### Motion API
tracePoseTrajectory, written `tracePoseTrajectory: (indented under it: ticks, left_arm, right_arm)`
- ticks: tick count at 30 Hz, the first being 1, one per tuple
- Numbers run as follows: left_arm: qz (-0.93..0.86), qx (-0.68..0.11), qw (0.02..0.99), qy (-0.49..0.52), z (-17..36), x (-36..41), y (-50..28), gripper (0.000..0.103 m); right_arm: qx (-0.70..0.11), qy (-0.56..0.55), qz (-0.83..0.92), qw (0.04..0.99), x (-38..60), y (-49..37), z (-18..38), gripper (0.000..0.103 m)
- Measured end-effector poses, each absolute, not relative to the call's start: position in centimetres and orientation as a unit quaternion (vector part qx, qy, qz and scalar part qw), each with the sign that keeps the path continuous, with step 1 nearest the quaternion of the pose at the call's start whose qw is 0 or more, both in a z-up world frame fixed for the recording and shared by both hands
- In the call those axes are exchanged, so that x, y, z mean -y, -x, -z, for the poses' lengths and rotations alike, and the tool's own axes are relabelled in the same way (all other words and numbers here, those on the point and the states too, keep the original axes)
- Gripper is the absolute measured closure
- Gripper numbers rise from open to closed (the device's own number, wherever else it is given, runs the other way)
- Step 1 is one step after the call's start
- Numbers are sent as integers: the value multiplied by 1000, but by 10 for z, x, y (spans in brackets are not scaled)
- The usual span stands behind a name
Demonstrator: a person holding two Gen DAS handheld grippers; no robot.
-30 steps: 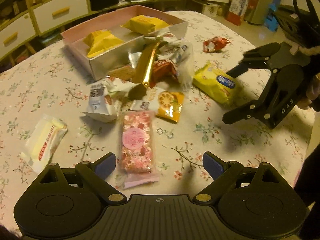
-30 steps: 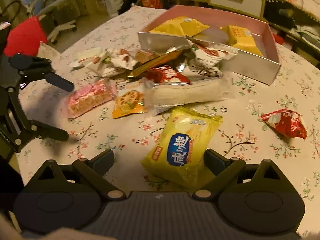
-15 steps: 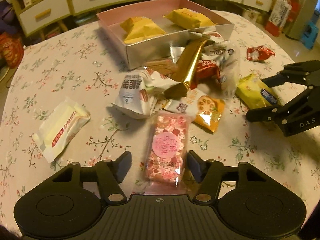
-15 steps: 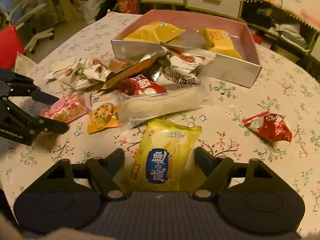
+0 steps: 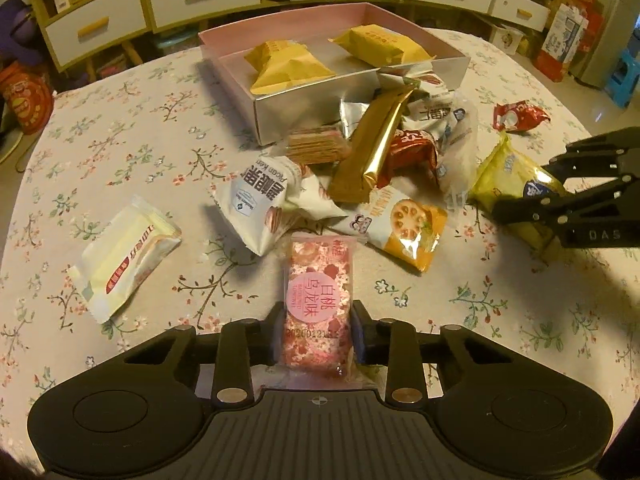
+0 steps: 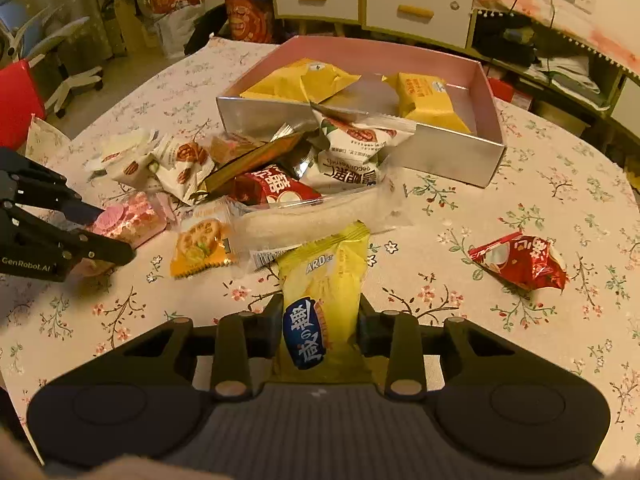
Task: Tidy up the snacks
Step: 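Lower the chip bag and nougat bar into the box and open both tools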
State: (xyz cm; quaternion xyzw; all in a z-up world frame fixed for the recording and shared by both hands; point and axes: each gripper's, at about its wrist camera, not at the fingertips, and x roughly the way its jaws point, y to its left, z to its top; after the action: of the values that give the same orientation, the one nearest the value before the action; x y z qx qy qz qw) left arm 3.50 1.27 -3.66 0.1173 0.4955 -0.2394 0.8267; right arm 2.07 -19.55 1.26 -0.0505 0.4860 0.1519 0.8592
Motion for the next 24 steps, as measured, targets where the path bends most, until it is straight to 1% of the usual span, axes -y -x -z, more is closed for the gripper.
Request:
tracePoseTrajectory:
  ticks: [13, 24]
  left_arm:
    - [259, -485, 827, -113, 21, -12, -24, 74]
    - [269, -466, 837, -102, 1, -7, -16, 74]
  right_arm:
    - [-477, 44, -147, 865, 201, -16, -23, 73]
    - [-451, 18, -138, 882, 213, -10, -45, 73]
